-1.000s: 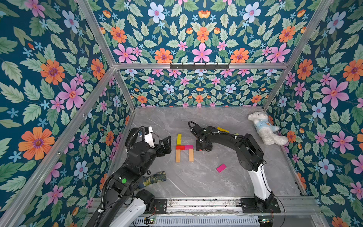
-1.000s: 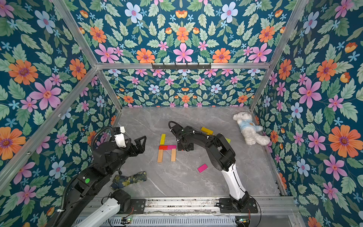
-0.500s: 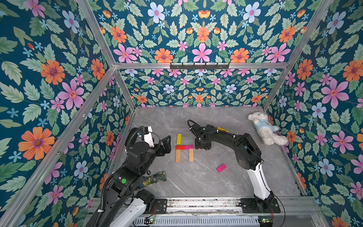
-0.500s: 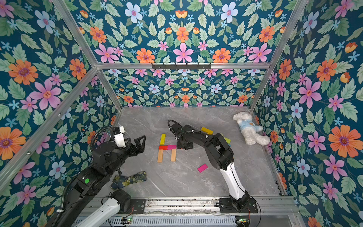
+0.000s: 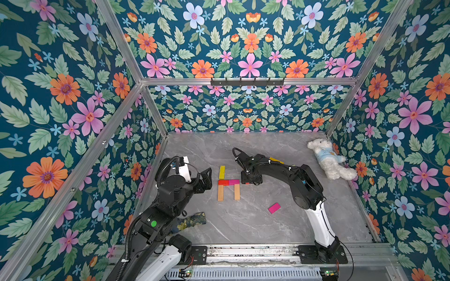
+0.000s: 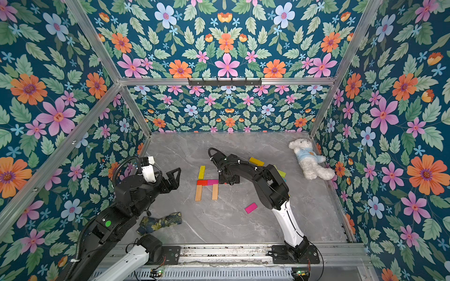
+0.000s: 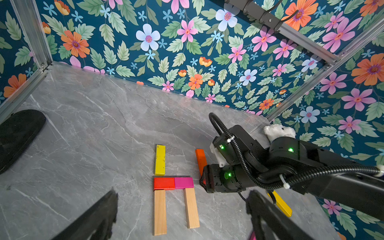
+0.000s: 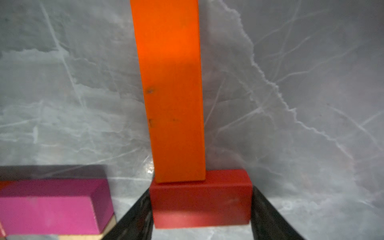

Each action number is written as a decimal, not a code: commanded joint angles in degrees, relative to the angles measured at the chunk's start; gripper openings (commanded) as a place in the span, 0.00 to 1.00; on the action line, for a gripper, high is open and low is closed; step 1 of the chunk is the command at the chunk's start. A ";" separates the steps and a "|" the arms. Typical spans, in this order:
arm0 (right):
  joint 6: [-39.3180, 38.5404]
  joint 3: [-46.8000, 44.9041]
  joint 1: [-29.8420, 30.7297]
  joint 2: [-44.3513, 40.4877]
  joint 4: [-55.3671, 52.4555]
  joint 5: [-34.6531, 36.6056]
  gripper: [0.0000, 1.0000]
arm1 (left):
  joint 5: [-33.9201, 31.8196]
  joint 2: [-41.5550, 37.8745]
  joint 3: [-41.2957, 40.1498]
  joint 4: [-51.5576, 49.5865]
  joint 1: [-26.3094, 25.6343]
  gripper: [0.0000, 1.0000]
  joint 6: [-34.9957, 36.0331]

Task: Assemble the letter h with building blocks
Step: Assemble the building block at the center of the board.

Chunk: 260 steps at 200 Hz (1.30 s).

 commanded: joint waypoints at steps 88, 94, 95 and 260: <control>-0.84 -14.68 1.27 -19.33 0.16 2.67 0.81 | 0.37 -0.35 1.33 -1.13 -0.03 0.99 0.85; -0.68 -17.36 1.28 -21.45 -0.05 2.38 0.82 | 0.58 -0.35 1.31 -1.04 -0.02 1.00 0.85; -0.67 -17.90 1.26 -21.80 -0.12 2.35 0.82 | 0.59 -0.35 1.31 -1.04 -0.03 1.00 0.85; -11.16 -46.75 -2.54 -47.71 1.87 -12.92 0.90 | 2.36 1.50 0.53 1.14 -0.03 1.00 1.03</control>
